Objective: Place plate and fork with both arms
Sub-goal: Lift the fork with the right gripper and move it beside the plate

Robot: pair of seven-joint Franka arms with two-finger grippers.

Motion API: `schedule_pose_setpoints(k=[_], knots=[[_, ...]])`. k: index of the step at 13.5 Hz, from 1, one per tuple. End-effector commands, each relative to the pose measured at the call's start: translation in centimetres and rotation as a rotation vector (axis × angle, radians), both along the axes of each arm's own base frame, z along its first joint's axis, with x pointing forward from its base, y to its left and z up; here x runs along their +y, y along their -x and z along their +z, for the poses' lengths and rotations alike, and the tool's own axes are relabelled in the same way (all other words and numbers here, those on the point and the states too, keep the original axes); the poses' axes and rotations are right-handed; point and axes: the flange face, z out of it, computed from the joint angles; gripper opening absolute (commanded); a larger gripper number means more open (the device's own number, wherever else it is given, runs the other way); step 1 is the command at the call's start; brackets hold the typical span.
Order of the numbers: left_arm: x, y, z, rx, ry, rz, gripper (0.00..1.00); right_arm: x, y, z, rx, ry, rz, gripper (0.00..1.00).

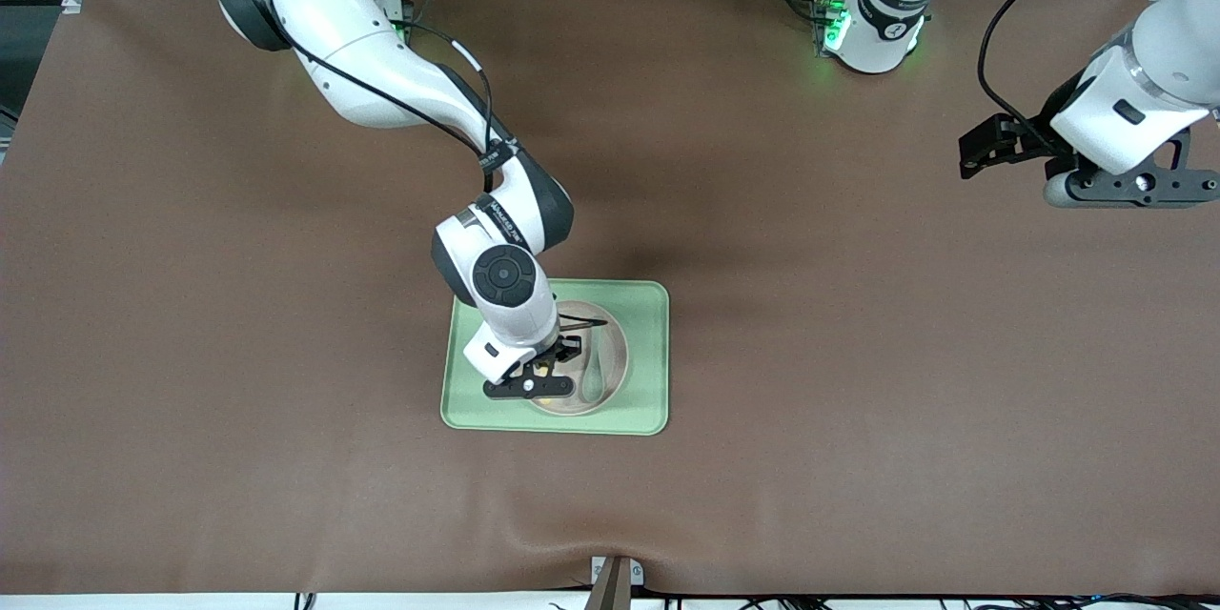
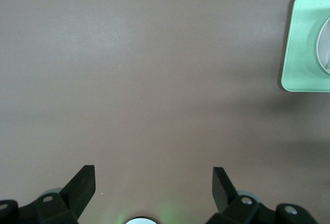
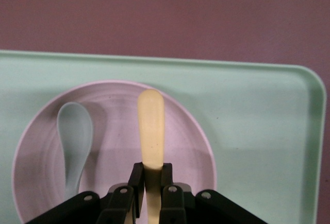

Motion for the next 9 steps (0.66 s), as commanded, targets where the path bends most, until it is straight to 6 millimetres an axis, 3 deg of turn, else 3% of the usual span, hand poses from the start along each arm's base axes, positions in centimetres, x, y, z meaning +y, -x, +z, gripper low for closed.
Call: schedule_pose_setpoints(k=[1, 4, 6, 9], knots=[[0.2, -0.1, 0.5, -0.022, -0.009, 0.014, 1.0, -4.0, -2.1, 2.2, 0.021, -0.057, -0.019, 0.0], [-0.1, -0.6, -0.3, -0.026, -0.014, -0.004, 1.0, -7.2, -2.5, 0.4, 0.031, -0.055, -0.024, 0.0], [0.2, -0.7, -0.1, -0.036, -0.014, -0.002, 1.0, -10.0, -2.0, -1.1, -0.001, -0.063, 0.021, 0.0], [0.7, -0.8, 0.2, -0.057, -0.047, -0.003, 1.0, -12.4, -1.1, -2.8, -0.001, -0.057, 0.046, 0.0]])
